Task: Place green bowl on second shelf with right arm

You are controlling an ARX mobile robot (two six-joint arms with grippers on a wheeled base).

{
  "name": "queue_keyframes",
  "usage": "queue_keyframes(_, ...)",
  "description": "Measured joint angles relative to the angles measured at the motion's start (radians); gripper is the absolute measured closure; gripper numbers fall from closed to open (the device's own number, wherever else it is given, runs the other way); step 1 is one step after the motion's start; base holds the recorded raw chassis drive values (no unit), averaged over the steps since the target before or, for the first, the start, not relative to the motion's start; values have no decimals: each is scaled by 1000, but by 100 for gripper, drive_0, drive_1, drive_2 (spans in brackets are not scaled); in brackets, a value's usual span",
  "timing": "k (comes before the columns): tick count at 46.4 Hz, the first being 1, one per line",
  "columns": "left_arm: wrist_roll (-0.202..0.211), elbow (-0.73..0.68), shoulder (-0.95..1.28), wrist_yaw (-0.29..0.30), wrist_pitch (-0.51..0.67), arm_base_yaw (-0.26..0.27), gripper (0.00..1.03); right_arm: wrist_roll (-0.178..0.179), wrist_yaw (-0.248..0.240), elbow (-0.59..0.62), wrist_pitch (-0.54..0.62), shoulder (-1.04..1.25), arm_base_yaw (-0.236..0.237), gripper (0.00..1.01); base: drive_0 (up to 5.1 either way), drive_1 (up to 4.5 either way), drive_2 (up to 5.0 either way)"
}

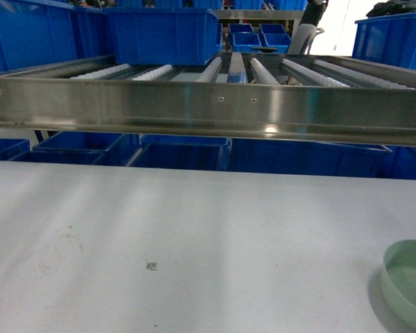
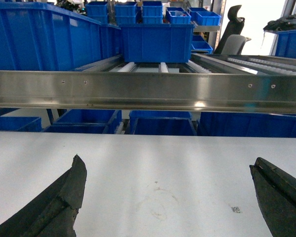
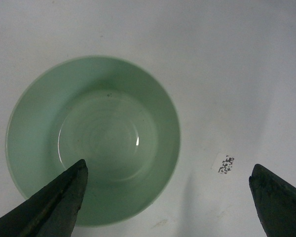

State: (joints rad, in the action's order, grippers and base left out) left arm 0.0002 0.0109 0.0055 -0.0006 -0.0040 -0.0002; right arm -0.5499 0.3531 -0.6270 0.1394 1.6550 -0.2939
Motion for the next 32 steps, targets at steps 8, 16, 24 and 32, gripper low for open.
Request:
queue_keyframes(8,0,0,0,0,0,0,5,-11,0,0,19,46,1,3,0,0,0)
queue_keyframes(16,0,0,0,0,0,0,5,-18,-1,-6,29,88,8,3,0,0,0)
queue_keyframes(24,0,0,0,0,0,0,5,-26,-2,-31,32,132,6,3,0,0,0)
queue_keyframes(32,0,0,0,0,0,0,5,-26,-1,-80,33,179,0,3,0,0,0)
